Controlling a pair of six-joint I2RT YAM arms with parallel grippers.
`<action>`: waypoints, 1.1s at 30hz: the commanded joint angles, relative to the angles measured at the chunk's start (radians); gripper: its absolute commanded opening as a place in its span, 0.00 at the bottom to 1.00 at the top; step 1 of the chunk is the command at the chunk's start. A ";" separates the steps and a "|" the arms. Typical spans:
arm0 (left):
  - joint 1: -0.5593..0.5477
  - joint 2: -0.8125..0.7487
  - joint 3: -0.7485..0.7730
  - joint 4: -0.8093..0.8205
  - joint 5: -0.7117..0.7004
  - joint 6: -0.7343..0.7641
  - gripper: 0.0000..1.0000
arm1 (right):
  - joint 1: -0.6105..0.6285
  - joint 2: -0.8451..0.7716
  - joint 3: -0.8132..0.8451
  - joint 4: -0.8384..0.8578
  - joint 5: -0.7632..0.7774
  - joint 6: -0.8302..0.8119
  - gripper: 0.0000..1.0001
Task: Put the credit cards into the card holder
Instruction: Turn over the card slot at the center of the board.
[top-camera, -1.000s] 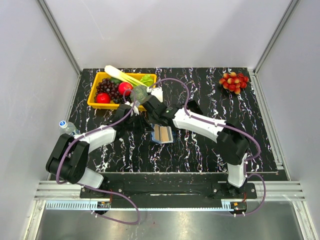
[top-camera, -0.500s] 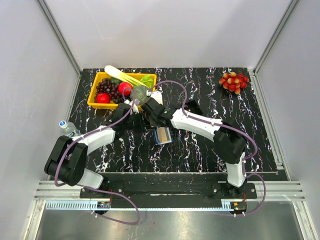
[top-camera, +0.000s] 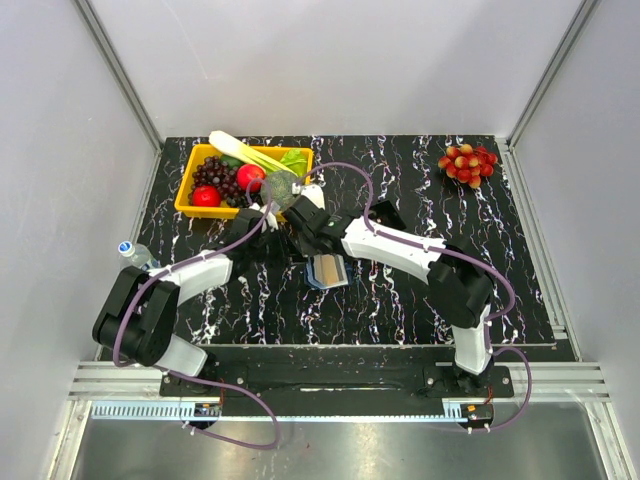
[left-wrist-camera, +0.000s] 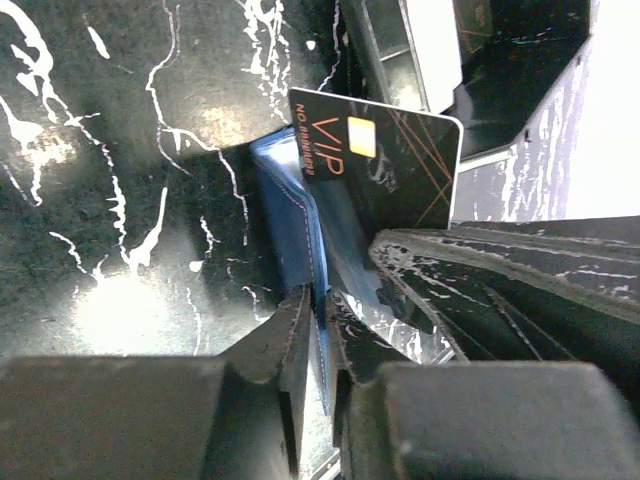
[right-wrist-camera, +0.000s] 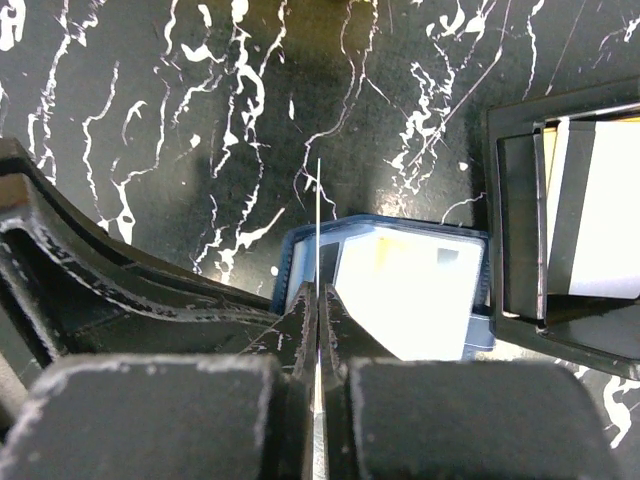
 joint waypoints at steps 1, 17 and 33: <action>-0.004 0.016 0.005 -0.011 -0.030 0.020 0.10 | 0.012 -0.053 -0.034 -0.009 0.012 0.011 0.00; -0.004 0.044 -0.013 -0.067 -0.094 0.051 0.00 | -0.041 -0.161 -0.199 -0.038 0.004 0.034 0.00; -0.003 -0.028 -0.015 0.023 0.009 0.008 0.00 | -0.098 -0.172 -0.164 0.073 -0.169 0.094 0.00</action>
